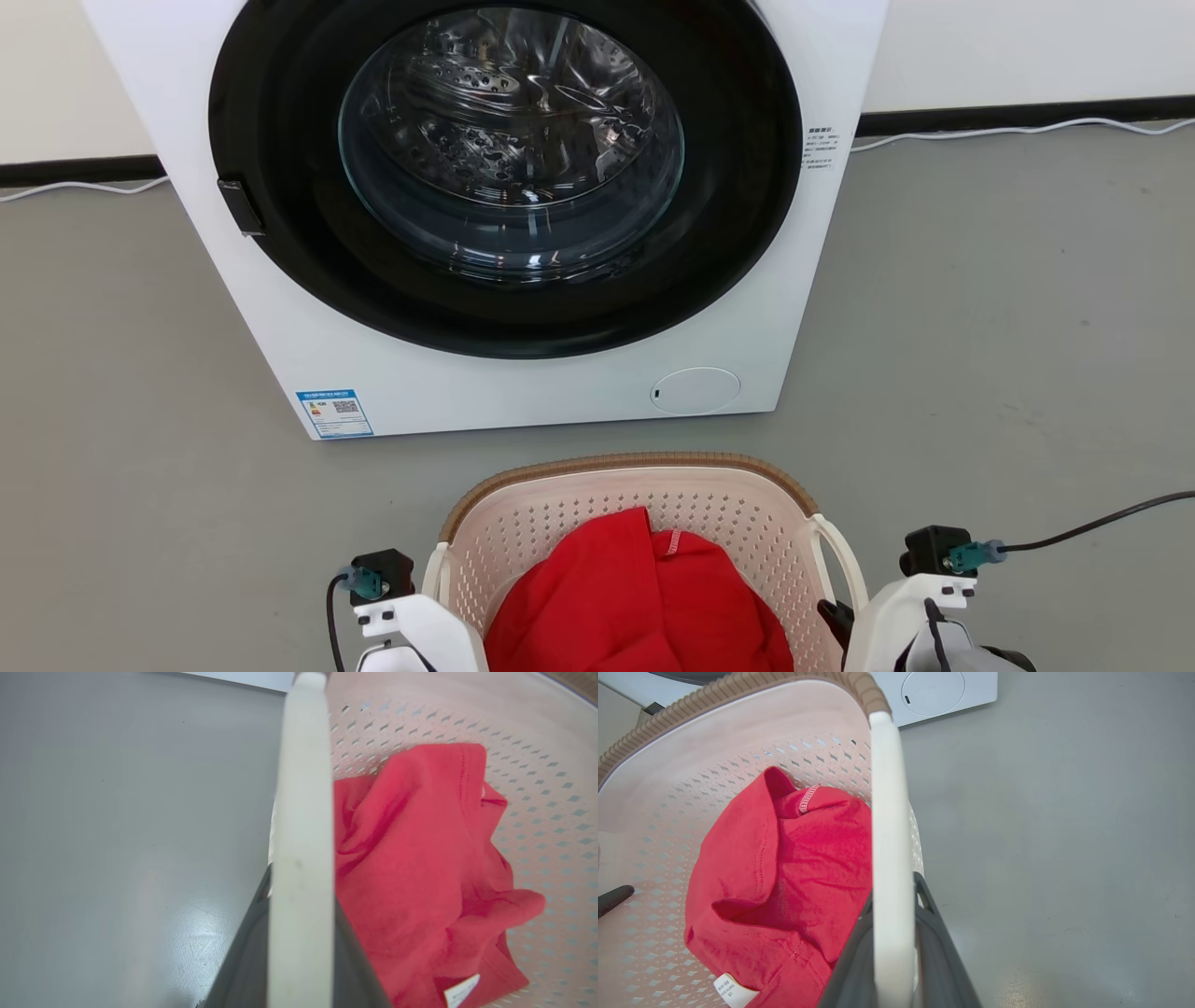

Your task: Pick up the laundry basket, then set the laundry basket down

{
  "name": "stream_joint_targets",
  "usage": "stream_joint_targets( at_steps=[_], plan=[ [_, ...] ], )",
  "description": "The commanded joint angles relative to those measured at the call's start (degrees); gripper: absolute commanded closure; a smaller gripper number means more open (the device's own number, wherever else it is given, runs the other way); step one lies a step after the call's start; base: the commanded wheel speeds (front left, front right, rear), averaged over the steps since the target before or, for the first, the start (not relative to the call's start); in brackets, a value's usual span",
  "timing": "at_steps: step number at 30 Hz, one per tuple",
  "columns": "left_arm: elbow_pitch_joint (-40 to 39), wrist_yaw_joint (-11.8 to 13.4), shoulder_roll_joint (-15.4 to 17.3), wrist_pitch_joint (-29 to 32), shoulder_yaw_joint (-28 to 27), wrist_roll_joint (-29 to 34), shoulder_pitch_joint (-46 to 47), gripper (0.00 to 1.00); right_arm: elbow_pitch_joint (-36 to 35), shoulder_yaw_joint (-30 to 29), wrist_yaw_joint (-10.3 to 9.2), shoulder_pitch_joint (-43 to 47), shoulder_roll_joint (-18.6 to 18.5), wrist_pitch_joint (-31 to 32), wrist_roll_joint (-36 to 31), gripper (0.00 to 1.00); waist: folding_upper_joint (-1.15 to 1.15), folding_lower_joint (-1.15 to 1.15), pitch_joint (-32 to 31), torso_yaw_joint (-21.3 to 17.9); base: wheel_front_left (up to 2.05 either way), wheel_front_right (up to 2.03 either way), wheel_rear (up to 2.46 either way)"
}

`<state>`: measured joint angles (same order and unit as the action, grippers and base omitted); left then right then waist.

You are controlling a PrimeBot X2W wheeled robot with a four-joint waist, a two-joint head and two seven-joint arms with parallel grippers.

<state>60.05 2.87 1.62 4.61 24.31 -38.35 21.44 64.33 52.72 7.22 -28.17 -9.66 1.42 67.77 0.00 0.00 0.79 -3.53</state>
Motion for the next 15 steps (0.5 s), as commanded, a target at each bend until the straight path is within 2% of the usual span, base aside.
stream_joint_targets(
  at_steps=[1, 15],
  plan=[
    [-1.4, 0.3, 2.2, -0.1, -1.6, -0.6, 0.5, 1.00, -0.2, 0.3, 0.26, -0.8, -2.0, -1.6, 0.5, 1.00, 0.00, 0.00, 0.0, 0.0, 0.00, 0.00, 0.00],
    [-2.9, 0.6, 2.6, -0.2, -1.2, -1.1, 0.1, 1.00, -0.9, 0.8, 0.26, -1.2, -2.3, -2.1, 0.3, 1.00, 0.00, 0.00, 0.6, -0.1, 0.00, 0.00, 0.00]
  ],
)
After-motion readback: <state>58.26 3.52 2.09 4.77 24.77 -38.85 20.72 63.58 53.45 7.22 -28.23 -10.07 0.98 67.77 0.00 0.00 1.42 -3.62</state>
